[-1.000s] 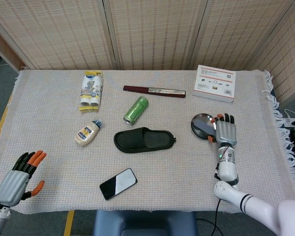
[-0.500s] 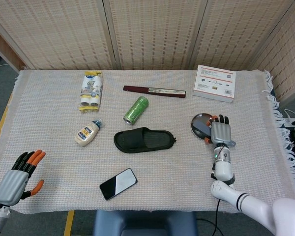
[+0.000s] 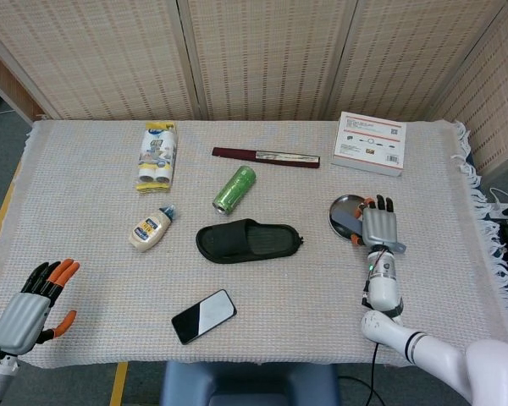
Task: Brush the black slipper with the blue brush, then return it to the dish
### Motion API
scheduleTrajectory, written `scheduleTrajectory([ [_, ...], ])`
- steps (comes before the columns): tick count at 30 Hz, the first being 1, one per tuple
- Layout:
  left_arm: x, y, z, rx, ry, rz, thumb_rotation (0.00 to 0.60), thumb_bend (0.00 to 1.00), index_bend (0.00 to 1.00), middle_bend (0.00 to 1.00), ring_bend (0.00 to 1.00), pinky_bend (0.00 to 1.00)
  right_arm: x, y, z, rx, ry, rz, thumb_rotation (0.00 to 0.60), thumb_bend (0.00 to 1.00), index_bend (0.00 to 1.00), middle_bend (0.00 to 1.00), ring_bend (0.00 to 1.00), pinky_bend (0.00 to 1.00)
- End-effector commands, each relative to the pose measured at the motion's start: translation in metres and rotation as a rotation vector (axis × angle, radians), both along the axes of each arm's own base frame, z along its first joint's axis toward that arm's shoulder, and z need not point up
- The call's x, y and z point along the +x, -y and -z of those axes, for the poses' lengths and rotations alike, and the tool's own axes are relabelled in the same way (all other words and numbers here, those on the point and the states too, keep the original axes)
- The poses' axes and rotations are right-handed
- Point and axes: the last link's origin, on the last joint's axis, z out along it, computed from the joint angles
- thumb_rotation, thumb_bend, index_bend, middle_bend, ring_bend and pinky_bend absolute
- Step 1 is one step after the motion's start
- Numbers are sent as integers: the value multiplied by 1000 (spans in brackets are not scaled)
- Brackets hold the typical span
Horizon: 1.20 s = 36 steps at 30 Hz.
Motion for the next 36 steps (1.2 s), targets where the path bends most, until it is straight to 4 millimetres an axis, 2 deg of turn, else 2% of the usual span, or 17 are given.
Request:
scheduleTrajectory([
  [1,0,0,0,0,0,0,600,402,0,0,0,34,0,0,0,0,-1,2,600,148,436,216,20,46],
  [12,0,2,-2,6,-1,3,600,402,0,0,0,34,-1,0,3,0,-19,-4,600,202,558,348,162,269],
  [15,1,2,-2,7,0,3,600,404,0,0,0,34,0,0,3,-9,-18,-18,600,224,603,382,210,361],
  [19,1,3,-2,5,1,7,600,415,0,0,0,34,3,-1,1,-21,-28,-51,600,260,686,443,308,533],
  [24,1,4,-2,2,0,7,600,432,0,0,0,34,7,-2,1,-36,-45,-89,600,316,790,519,375,655],
  [32,1,4,-3,2,2,9,600,443,0,0,0,35,16,-2,-4,-48,-48,-156,600,405,881,585,443,771],
  [36,1,4,-3,-3,3,7,600,442,0,0,0,35,30,-1,-11,-33,-37,-236,600,440,909,609,466,796],
])
